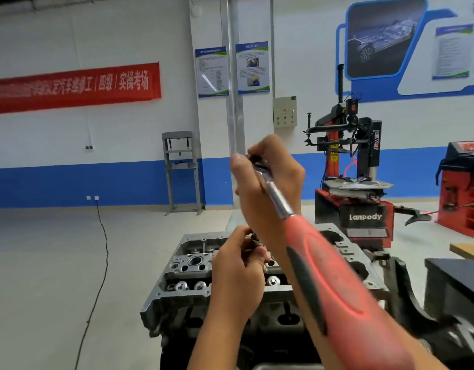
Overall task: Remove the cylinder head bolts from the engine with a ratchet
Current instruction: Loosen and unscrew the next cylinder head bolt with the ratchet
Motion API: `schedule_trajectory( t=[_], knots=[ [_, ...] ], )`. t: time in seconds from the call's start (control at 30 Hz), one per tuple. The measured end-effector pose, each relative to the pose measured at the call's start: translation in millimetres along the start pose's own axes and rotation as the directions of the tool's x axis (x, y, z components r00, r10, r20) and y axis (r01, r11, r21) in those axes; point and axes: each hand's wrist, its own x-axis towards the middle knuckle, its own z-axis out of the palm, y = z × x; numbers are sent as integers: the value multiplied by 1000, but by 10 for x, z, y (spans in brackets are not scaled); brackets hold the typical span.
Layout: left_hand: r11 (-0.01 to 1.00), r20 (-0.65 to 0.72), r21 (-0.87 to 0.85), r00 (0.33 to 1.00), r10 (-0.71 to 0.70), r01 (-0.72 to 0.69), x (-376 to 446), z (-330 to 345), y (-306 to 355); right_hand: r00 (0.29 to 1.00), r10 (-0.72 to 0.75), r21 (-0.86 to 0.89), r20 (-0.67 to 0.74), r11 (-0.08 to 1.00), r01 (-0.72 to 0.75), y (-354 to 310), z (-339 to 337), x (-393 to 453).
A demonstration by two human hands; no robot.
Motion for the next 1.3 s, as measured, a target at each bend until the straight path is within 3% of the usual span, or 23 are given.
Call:
schedule_trajectory(
  t=[0.07,0.1,0.2,0.27,0.3,0.37,0.4,0.43,0.5,0.53,0.57,0.63,0.7,0.77,0.83,0.87,0.93,1.0,1.07,1.1,1.17,1.23,1.3],
  knots=[
    [1000,56,15,998,6,-7,-12,-55,-3,993,38,53,116,998,-45,-33,-17,50],
    [999,87,44,996,13,-17,-13,-76,-18,970,120,183,211,970,-160,-44,-50,89],
    [997,105,75,994,-4,-4,7,-63,-36,814,301,534,497,633,-560,-18,-229,216],
    [994,27,109,1000,7,-10,25,-2,-25,788,338,579,515,541,-610,31,-309,234],
    [992,-13,128,1000,21,-19,31,32,-26,813,335,583,475,572,-577,55,-307,222],
    [979,-65,202,996,53,-39,20,74,-20,927,229,473,297,808,-352,81,-268,160],
    [974,-83,224,995,59,-39,13,81,-30,973,114,300,199,939,-171,87,-242,140],
    [979,-97,206,995,34,-13,17,102,-41,989,-40,71,142,997,30,104,-223,134],
    [994,-96,83,993,-68,76,18,111,-12,940,-295,-268,173,904,333,114,-190,157],
    [995,-73,60,994,-80,85,10,94,-17,924,-338,-310,180,871,380,102,-171,158],
    [996,-48,78,998,-43,47,11,67,-28,933,-313,-278,177,894,352,80,-151,143],
    [990,31,134,999,38,-42,-8,-7,-32,974,-53,28,218,998,48,5,-118,96],
    [992,71,117,997,38,-46,-11,-40,-20,917,197,399,346,854,-334,-52,-121,62],
    [993,18,114,1000,0,-2,3,9,-20,844,337,563,417,633,-531,-59,-199,107],
    [987,-65,159,998,-4,14,-10,89,-2,825,380,602,418,564,-565,-49,-257,148],
    [985,-96,174,995,2,15,-17,120,3,843,372,594,389,599,-538,-33,-262,146],
    [981,-134,195,990,36,-9,-37,153,15,922,290,494,257,781,-383,-22,-237,87],
    [973,-149,224,984,94,-59,-50,153,30,987,124,235,102,961,-145,7,-184,39],
    [967,-145,238,982,124,-87,-58,136,53,994,-47,-2,94,999,47,36,-136,34],
    [970,-127,224,984,124,-93,-58,118,50,990,-56,-7,126,998,58,30,-125,40],
    [986,-61,142,994,92,-83,-52,56,39,971,71,203,226,972,-118,-13,-114,57],
    [997,-5,68,999,40,-39,-31,23,15,901,219,490,374,778,-393,-32,-141,82],
    [997,-32,76,999,10,-8,-18,61,11,838,302,601,454,591,-538,-41,-207,117]
  ],
)
